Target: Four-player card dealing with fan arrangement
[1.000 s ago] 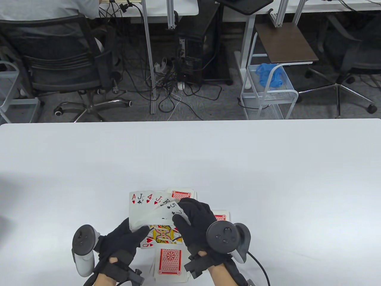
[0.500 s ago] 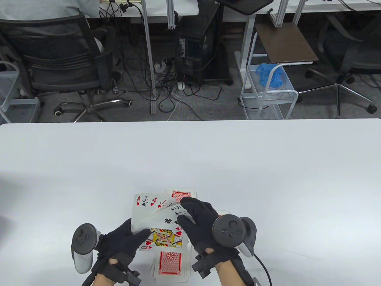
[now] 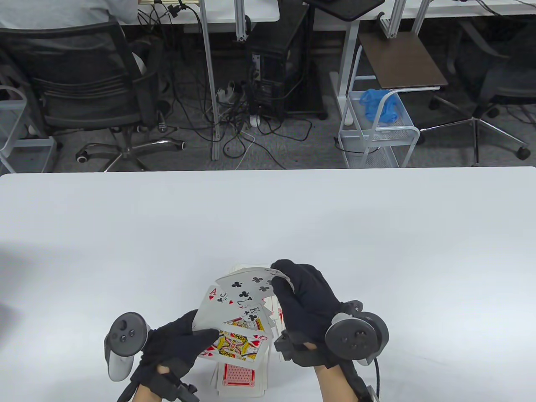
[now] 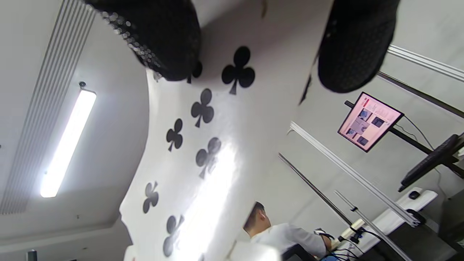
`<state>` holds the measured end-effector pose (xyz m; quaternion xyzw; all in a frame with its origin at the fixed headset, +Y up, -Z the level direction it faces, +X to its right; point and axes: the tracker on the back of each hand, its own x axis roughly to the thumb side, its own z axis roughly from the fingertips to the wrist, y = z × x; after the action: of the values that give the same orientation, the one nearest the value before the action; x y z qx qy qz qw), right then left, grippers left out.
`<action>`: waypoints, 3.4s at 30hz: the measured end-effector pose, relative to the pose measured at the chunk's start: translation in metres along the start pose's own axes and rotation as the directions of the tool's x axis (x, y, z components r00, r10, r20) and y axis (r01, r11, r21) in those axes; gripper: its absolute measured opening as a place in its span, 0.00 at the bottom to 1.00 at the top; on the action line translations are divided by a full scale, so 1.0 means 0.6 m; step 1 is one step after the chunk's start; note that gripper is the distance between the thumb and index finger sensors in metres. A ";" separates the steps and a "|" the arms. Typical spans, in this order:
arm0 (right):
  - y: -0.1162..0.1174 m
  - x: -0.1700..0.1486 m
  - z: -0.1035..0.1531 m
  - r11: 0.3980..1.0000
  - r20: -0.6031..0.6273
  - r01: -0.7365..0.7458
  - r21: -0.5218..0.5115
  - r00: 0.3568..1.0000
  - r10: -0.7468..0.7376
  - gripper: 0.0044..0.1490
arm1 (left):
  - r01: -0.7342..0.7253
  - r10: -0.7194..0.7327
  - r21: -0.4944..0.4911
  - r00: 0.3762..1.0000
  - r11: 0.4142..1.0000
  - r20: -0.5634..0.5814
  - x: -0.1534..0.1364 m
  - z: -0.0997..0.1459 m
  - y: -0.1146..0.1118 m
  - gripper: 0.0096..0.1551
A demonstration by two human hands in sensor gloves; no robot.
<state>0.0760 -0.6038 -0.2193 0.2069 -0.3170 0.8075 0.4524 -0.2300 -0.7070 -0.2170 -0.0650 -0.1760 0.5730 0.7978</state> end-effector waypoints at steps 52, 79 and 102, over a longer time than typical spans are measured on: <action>0.086 -0.010 0.025 0.886 -0.182 0.146 0.440 0.981 -0.071 0.50 | -0.016 0.007 0.122 0.997 0.992 0.073 0.017 0.009 0.010 0.25; 0.060 0.020 0.008 0.946 -0.018 -0.051 0.320 0.998 0.060 0.26 | 0.150 -0.151 0.032 0.988 0.988 0.036 0.019 -0.002 -0.025 0.25; -0.052 -0.023 0.001 0.945 -0.071 0.306 -0.113 0.947 -0.315 0.24 | -0.234 0.233 0.132 0.972 0.963 0.024 -0.014 0.009 0.012 0.25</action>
<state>0.1100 -0.6007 -0.2174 0.1955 -0.3006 0.7174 0.5973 -0.2407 -0.7130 -0.2157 -0.0293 -0.1314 0.6739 0.7265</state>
